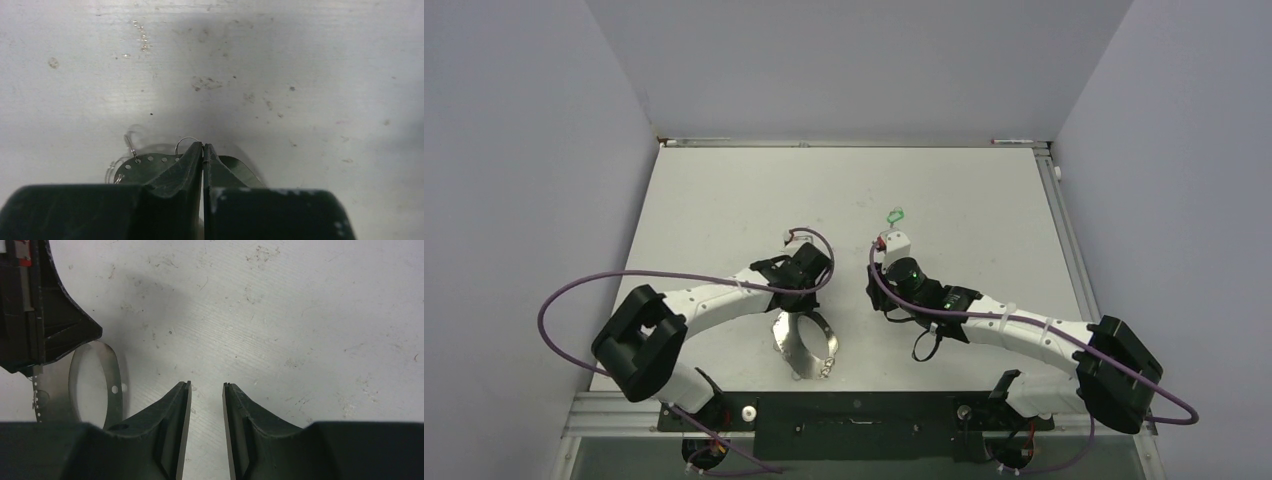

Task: Put the keys on the keyring

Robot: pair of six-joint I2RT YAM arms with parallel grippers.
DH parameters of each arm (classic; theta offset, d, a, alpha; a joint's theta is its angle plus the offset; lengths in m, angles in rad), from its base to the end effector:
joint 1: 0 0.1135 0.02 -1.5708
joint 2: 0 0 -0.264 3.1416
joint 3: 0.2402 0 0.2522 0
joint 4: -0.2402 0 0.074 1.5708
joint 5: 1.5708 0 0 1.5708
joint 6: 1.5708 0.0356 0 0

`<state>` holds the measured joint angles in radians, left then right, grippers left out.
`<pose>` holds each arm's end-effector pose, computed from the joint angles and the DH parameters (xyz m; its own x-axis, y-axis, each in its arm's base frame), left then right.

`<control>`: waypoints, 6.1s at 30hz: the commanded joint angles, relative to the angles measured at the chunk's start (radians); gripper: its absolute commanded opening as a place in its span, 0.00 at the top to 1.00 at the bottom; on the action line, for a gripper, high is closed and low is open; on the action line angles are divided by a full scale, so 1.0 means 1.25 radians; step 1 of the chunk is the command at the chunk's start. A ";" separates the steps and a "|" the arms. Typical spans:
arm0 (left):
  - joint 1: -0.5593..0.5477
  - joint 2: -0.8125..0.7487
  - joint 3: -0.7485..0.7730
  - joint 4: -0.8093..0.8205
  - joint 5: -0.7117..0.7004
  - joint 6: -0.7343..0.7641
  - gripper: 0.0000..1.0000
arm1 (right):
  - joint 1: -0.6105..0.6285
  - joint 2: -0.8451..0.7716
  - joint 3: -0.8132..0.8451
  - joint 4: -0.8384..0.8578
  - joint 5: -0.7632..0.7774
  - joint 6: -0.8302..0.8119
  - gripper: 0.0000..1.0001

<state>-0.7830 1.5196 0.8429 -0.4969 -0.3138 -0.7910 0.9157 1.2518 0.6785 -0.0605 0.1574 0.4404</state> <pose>0.2039 -0.1874 0.1711 -0.8765 -0.0819 -0.4744 -0.0525 0.9958 -0.0749 0.1650 0.2056 0.2171 -0.6274 -0.1256 -0.7685 -0.4850 0.8351 0.2595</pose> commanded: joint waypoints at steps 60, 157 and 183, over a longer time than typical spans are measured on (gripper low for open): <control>-0.218 -0.232 -0.191 0.446 -0.068 0.098 0.52 | -0.083 -0.194 -0.057 -0.048 0.176 0.091 0.47; -0.274 0.029 -0.078 0.385 -0.028 0.269 0.75 | -0.089 -0.162 -0.055 0.007 0.032 0.082 0.58; -0.273 0.067 -0.064 0.464 0.008 0.295 0.97 | -0.089 -0.173 -0.063 -0.001 0.032 0.087 0.58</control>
<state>-1.1301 1.5986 0.7380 0.0143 -0.3344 -0.4358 0.8104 1.0500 0.5808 -0.0841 0.1936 0.5472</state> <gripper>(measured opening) 0.073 0.419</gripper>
